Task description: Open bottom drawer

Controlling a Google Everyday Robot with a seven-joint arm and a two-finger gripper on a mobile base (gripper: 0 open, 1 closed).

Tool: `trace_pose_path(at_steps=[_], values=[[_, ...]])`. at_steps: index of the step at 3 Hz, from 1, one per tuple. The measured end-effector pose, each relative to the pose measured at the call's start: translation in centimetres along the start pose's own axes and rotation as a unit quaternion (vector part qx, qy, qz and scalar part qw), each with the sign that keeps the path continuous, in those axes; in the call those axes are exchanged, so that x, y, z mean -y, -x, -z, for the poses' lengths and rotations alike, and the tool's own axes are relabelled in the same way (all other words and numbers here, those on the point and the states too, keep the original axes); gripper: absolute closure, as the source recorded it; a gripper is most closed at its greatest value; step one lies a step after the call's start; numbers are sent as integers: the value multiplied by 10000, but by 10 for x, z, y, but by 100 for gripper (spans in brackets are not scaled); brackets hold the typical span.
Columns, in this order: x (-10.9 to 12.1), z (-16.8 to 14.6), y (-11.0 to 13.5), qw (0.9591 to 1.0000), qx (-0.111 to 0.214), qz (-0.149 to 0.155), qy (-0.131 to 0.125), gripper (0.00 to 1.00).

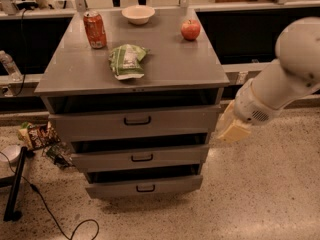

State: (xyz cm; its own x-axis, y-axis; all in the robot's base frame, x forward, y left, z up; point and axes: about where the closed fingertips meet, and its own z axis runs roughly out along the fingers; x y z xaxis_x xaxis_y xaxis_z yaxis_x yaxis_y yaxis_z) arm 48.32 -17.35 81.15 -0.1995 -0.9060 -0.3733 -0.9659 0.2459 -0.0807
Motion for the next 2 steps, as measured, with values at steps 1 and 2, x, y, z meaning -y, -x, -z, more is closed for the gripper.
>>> trace_pose_path(at_steps=[1,2], values=[[6,-83,0,9993,239,181,212,88],[11,-95,-1,9993,304,153,173,100]])
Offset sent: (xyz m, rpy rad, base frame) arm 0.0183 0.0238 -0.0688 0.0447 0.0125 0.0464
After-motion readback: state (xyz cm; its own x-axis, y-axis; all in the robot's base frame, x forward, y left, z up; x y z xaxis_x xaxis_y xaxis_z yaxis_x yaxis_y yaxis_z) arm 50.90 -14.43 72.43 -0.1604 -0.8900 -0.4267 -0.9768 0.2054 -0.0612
